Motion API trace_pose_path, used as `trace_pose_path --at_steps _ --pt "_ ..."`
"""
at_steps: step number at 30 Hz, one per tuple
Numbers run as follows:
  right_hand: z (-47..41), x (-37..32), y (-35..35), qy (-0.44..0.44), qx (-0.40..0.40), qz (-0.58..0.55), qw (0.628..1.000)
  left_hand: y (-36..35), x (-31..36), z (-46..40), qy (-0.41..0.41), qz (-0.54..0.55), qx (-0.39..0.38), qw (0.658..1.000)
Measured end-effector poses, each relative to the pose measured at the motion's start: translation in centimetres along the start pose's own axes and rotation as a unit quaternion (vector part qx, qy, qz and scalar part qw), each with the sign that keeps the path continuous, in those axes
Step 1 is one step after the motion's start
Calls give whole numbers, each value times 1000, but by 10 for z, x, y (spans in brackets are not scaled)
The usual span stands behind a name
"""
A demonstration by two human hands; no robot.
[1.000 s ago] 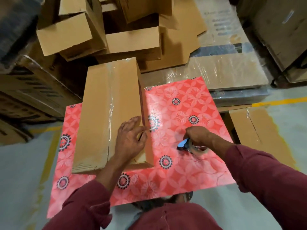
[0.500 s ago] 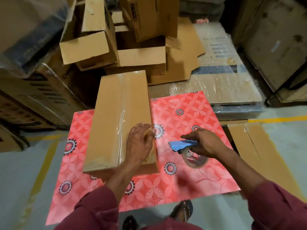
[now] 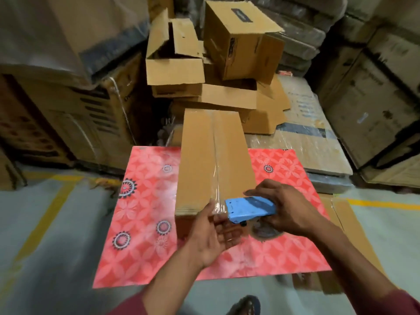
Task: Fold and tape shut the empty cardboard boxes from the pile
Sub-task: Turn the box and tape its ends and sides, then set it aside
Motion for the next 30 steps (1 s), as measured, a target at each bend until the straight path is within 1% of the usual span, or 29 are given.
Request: trace_pose_path --at_steps 3,8,11,13,15,17,19,22,25,28,30 --pt "-7 -32 -10 18 -22 47 998 28 13 17 5 58 16 998" --pt "-20 -69 -25 48 -63 93 993 53 29 36 -29 65 36 997" --pt "-27 -82 -29 66 -82 128 986 56 35 40 -53 21 58 997" --pt "-31 -88 -32 75 -81 166 980 55 40 42 -69 -24 88 993" --pt "-35 -94 -34 86 -70 214 970 56 47 41 -107 -98 120 982" --pt "-38 -99 -36 90 -62 249 962 56 52 37 -157 -181 140 961" --pt "-40 -100 -34 87 -72 229 967 56 55 34 -186 -222 150 945" --pt "-42 -97 -31 79 -98 138 982 57 59 28 -199 -246 165 934" --pt "-43 -90 -31 68 -118 74 988 59 59 22 -203 -247 169 932" --pt "-46 -79 -28 34 -99 59 993 62 62 18 -207 -228 168 937" --pt "-47 -76 -26 14 -113 40 993 61 64 17 -205 -216 157 942"
Point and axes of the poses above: each hand's wrist, its own z-axis away from the middle knuckle, its own y-axis out of the back of the hand, x = y × z, the point moved 1 cm from there along -z, towards the middle knuckle, and after that the axes turned 15 degrees about -y, right-handed, at the moved point
